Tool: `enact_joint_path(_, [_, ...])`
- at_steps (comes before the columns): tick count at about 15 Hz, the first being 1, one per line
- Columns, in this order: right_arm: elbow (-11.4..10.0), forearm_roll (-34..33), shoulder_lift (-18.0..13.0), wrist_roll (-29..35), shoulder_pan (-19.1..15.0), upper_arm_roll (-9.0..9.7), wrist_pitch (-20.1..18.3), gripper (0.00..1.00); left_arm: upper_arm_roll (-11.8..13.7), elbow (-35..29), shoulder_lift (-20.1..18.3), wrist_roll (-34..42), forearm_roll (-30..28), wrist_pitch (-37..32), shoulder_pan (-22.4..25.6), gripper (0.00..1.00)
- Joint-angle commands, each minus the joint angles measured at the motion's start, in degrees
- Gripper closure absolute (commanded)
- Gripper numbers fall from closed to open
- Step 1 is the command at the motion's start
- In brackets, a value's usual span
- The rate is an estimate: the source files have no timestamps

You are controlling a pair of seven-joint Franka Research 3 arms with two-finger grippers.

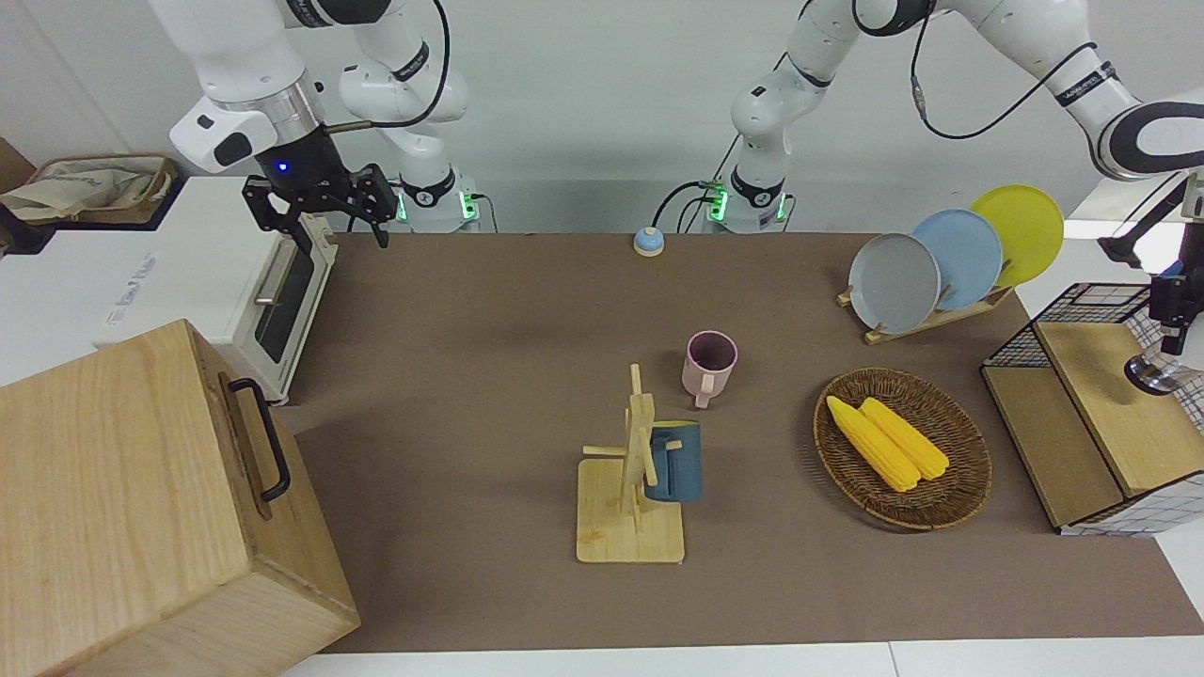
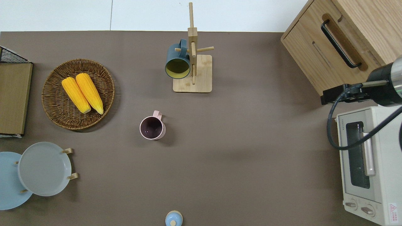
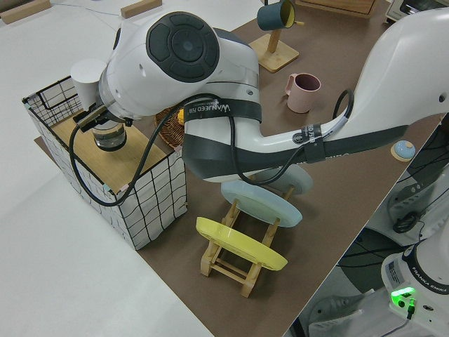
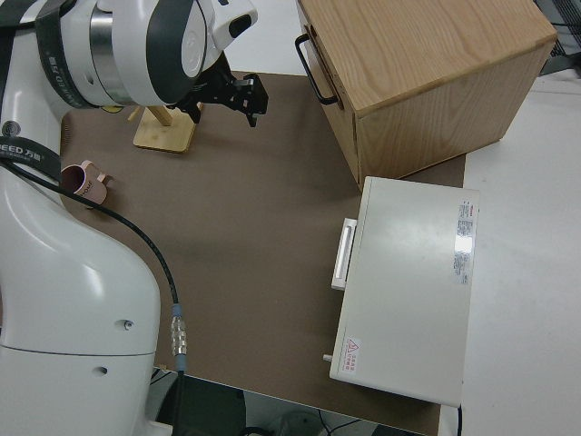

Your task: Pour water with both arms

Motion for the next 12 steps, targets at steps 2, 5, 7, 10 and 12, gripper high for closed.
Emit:
enact_joint_path(2, [-1.47, 1.3, -1.25, -0.65, -0.45, 0.02, 0.21, 0.009, -0.45, 0.29, 1.57, 4.69, -3.97, 2.65, 0.31, 0.93])
enact_joint_path(5, [-1.47, 1.3, -1.25, -0.65, -0.45, 0.02, 0.21, 0.009, -0.45, 0.2, 1.92, 4.78, -3.89, 2.65, 0.31, 0.89])
enact_joint_path(7, [-1.47, 1.3, -1.25, -0.65, -0.45, 0.02, 0.21, 0.009, -0.45, 0.2, 2.01, 4.78, -3.62, 2.65, 0.22, 0.87])
enact_joint_path(10, [-1.47, 1.3, -1.25, -0.65, -0.45, 0.02, 0.21, 0.007, -0.45, -0.32, 2.1, 4.87, -3.27, 2.73, 0.22, 0.83])
enact_joint_path(12, [-1.38, 1.3, -1.25, -0.65, -0.45, 0.02, 0.21, 0.009, -0.45, -0.59, 2.28, 4.87, -3.27, 2.73, 0.05, 0.79])
